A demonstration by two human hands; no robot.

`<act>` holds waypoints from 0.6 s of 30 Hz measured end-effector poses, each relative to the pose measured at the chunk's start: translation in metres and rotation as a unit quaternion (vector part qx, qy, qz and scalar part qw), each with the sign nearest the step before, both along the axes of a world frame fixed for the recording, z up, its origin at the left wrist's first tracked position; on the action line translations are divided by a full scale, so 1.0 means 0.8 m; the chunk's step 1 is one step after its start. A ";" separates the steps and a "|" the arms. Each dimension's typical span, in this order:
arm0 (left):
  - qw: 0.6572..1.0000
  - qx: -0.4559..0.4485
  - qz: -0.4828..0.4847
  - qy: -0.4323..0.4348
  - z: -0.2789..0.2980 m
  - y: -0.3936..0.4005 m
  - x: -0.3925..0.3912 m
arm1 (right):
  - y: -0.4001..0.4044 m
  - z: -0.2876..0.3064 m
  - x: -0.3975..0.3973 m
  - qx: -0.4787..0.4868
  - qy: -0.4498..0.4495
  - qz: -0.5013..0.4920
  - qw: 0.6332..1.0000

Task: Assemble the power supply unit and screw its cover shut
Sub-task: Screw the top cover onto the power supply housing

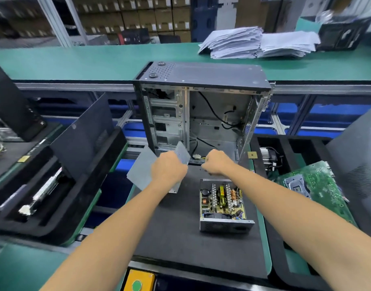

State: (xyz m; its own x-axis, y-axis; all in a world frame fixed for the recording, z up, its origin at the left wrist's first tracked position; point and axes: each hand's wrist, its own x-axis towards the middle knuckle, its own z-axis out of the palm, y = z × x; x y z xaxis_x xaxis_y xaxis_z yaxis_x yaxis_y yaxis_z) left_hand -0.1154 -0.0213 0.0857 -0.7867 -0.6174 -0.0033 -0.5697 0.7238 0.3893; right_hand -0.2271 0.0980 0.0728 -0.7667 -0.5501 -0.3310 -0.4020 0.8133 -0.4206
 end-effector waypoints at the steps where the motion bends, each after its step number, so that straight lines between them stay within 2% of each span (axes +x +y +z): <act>1: 1.000 0.016 0.000 0.016 0.011 0.003 0.001 | -0.003 0.005 0.001 -0.009 -0.020 -0.006 1.000; 4: 0.991 0.103 0.007 0.082 0.040 0.012 0.002 | -0.004 0.014 0.002 -0.065 -0.086 -0.032 0.994; 7: 0.964 0.219 0.024 0.148 0.058 0.020 0.005 | 0.004 0.018 -0.002 -0.118 -0.146 -0.065 0.980; 10: 0.915 0.347 0.062 0.197 0.068 0.027 -0.002 | 0.022 0.023 -0.010 -0.146 -0.219 -0.098 0.960; 13: 0.861 0.437 0.093 0.243 0.071 0.030 -0.011 | 0.048 0.022 -0.018 -0.179 -0.287 -0.117 0.934; 18: 0.780 0.556 0.108 0.267 0.056 0.035 -0.011 | 0.105 0.022 -0.032 -0.297 -0.397 -0.113 0.861</act>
